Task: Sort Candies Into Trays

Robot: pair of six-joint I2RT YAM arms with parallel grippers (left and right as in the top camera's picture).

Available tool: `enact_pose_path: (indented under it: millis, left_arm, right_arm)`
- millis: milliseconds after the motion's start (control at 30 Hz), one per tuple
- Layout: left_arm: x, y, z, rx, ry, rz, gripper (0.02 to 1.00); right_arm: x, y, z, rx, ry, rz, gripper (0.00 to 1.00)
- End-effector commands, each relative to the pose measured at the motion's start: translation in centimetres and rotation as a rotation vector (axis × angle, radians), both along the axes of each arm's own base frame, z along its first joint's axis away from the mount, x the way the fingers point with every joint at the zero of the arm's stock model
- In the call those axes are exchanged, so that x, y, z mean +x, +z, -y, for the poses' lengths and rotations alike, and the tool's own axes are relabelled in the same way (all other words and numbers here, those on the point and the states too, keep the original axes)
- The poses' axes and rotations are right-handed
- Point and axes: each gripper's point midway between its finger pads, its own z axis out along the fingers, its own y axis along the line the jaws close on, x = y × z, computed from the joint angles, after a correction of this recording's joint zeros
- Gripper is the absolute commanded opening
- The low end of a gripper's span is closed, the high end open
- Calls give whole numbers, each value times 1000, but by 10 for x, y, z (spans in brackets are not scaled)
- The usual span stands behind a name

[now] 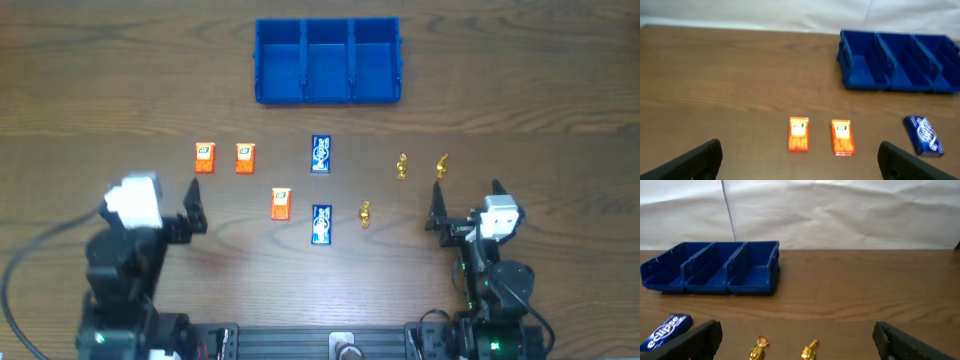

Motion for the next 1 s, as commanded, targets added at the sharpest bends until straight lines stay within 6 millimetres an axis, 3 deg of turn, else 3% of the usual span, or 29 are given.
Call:
enact_pose_path:
  millis: [33, 100, 200, 367, 733, 1000]
  left_arm:
    - [40, 9, 2, 30, -9, -206, 998]
    - [57, -13, 4, 34, -15, -347, 998]
    - [75, -63, 9, 28, -38, -554, 998]
    - [93, -116, 10, 32, -38, -702, 998]
    - [121, -174, -1, 69, -55, -849, 998]
    - [130, -193, 1, 79, -77, -892, 1000]
  right_arm:
    - [0, -1, 1, -13, -8, -2, 998]
    - [0, -1, 1, -13, -8, -2, 998]
    - [0, -1, 1, -13, -8, -2, 998]
    - [0, -1, 1, -13, -8, -2, 998]
    - [0, -1, 1, -13, -8, -2, 998]
    - [0, -1, 1, -13, -8, -2, 998]
